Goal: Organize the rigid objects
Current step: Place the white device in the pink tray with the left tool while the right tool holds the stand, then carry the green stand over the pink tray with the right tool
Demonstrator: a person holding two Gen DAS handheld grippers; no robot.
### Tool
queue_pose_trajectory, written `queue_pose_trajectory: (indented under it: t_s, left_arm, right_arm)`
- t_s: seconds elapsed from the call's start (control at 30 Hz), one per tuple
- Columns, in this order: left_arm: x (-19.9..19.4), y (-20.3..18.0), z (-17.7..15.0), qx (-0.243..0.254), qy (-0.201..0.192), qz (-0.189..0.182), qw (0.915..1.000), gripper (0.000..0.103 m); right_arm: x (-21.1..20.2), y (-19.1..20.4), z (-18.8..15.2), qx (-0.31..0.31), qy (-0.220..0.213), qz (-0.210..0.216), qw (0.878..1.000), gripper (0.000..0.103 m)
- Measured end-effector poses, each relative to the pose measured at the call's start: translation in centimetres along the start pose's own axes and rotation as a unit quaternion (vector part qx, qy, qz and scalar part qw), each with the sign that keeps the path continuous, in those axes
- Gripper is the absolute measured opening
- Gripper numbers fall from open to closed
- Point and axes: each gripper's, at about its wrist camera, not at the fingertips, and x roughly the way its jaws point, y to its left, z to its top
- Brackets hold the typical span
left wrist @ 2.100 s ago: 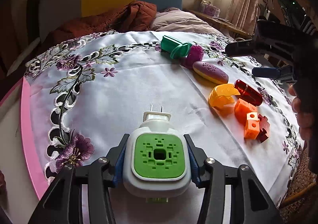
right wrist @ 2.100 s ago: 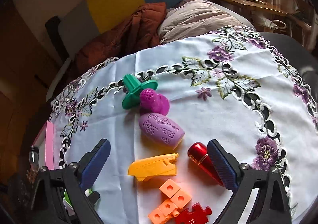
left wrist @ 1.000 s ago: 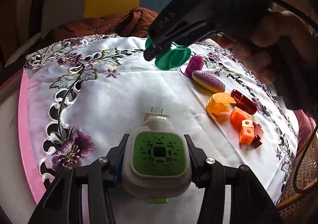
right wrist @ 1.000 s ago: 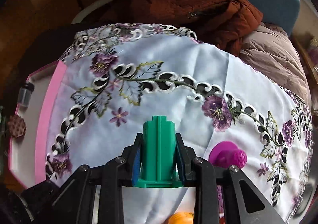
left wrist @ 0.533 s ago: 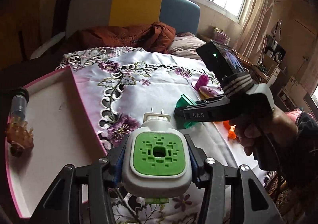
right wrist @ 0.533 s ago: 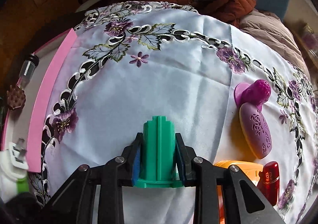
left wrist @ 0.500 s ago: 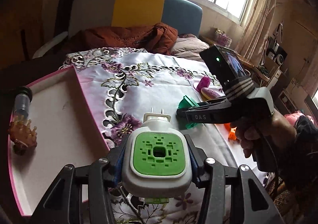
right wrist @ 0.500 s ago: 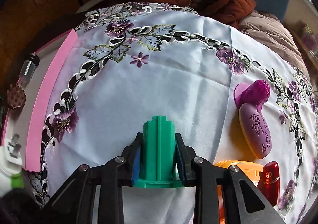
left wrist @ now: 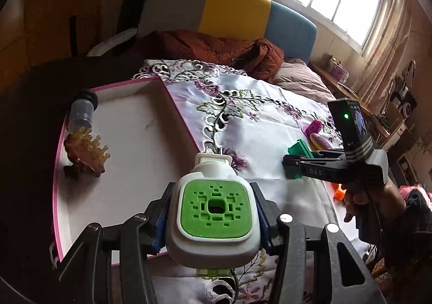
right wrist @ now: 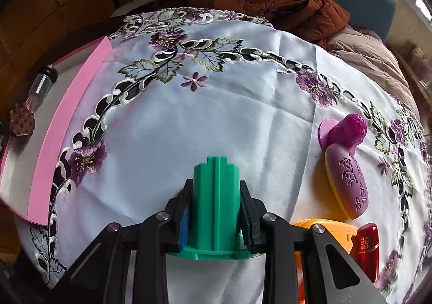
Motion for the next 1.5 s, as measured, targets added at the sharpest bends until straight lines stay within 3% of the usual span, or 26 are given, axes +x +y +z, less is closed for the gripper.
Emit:
queue_pose_trajectory:
  t_s: [0.2,0.4,0.53,0.77,0.87,1.0,1.2,1.5]
  left_arm:
    - [-0.7,4.0,2.2,-0.061,-0.01,0.009,0.998,0.052]
    - [0.8,7.8,5.8,-0.135,-0.001,0.002,0.9908,0.052]
    - [2.9,9.5,8.4,-0.147,-0.001,0.03,0.9886,0.052]
    - [8.0,11.6,10.1,-0.141,0.032,0.094,0.985,0.052]
    - [10.1,12.0,10.4,-0.113,0.048,0.122,0.985,0.052]
    - [11.5,13.1,10.3,-0.122,0.068,0.125,0.9823,0.052]
    - [9.6,12.2,10.2,-0.097,0.04,0.132,0.9857,0.061]
    - [3.4,9.1,8.2,-0.068,-0.017,0.117,0.9907,0.061]
  right_arm:
    - [0.0,-0.3,0.0,0.0,0.001,0.006,1.0,0.031]
    - [-0.1,0.5,-0.1,-0.019,-0.008,-0.012,1.0,0.03]
    - [-0.2,0.4,-0.1,-0.019,-0.009,-0.012,1.0,0.03]
    - [-0.2,0.6,-0.1,-0.025,-0.011,-0.015,1.0,0.03]
    - [-0.2,0.6,0.0,-0.027,-0.011,-0.015,0.999,0.03]
    - [-0.2,0.8,0.0,-0.033,-0.012,-0.023,0.999,0.03]
    - [-0.2,1.0,0.0,-0.04,-0.014,-0.03,0.999,0.03]
    - [-0.3,1.6,-0.2,-0.05,-0.025,-0.053,0.997,0.03]
